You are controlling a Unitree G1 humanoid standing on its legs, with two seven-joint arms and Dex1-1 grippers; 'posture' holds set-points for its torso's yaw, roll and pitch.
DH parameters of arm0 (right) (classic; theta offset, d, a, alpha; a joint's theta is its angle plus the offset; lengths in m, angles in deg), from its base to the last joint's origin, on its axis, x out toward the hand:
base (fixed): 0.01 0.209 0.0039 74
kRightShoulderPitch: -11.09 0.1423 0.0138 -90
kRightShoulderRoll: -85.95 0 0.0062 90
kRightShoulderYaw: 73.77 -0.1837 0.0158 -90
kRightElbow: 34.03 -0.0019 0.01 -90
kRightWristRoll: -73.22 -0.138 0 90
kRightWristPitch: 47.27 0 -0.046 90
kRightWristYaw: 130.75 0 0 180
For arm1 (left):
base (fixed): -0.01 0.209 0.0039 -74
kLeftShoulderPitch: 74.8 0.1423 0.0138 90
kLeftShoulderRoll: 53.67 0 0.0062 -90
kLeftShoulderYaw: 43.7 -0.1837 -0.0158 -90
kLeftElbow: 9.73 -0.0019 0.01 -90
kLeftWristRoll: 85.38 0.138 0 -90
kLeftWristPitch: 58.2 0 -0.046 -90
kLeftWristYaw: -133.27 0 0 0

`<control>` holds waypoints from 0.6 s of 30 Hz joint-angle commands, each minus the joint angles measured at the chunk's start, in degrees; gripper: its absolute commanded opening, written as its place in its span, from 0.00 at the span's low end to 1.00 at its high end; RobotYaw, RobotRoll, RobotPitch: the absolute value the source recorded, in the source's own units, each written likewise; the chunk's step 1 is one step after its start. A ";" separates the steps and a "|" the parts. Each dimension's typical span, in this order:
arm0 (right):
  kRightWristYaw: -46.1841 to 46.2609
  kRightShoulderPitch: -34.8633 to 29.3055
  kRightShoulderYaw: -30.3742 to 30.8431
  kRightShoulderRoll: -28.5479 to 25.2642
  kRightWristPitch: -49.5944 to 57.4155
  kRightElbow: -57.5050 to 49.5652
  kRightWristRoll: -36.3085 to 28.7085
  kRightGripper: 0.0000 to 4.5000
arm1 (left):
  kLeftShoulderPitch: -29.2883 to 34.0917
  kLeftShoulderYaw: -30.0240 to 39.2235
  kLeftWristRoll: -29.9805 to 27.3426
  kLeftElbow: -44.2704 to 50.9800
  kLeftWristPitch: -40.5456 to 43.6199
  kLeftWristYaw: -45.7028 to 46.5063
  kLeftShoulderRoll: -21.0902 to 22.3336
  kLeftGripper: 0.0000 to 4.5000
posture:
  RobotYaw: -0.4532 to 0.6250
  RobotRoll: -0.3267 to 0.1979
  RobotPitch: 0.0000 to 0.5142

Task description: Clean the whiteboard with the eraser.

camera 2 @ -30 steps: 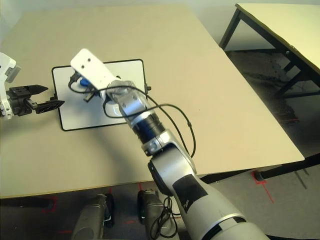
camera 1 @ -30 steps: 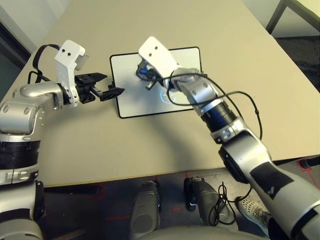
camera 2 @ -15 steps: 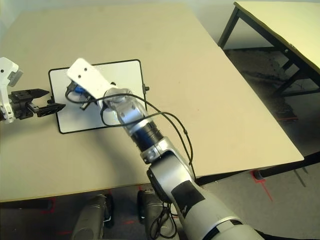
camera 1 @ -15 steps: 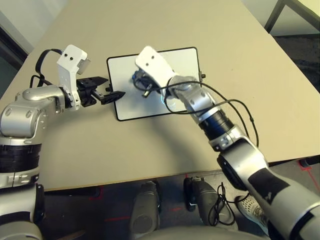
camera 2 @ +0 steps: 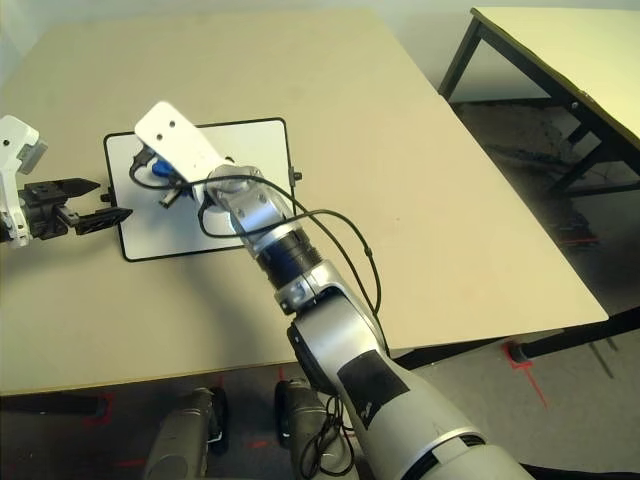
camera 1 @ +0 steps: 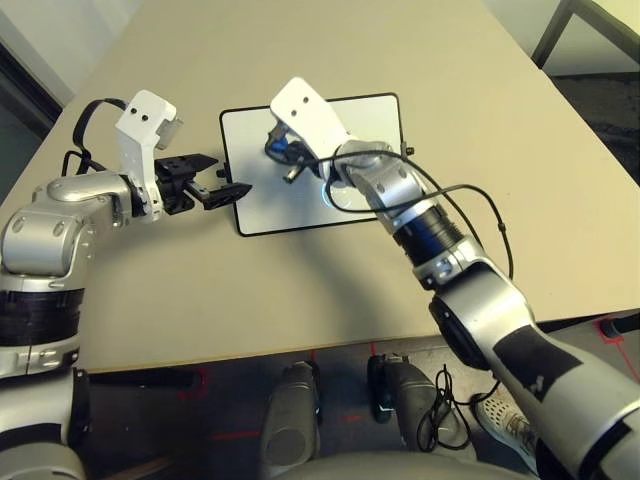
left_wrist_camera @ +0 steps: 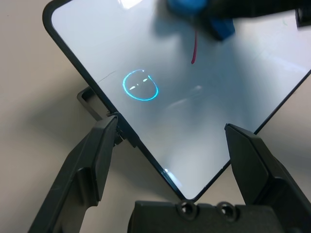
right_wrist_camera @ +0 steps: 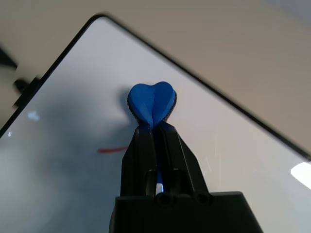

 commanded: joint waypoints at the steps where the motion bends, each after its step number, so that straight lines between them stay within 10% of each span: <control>1: 0.36 -0.52 0.17 1.07 -0.18 2.33 0.08 0.00 | 1.13 0.45 -0.65 0.91 0.85 0.01 -0.12 1.00 | 0.56 0.62 0.40; 18: -4.24 -9.00 8.10 3.23 7.51 -6.69 0.25 0.00 | 2.94 1.34 -1.54 1.84 1.22 0.48 0.23 1.00 | 0.57 0.62 0.42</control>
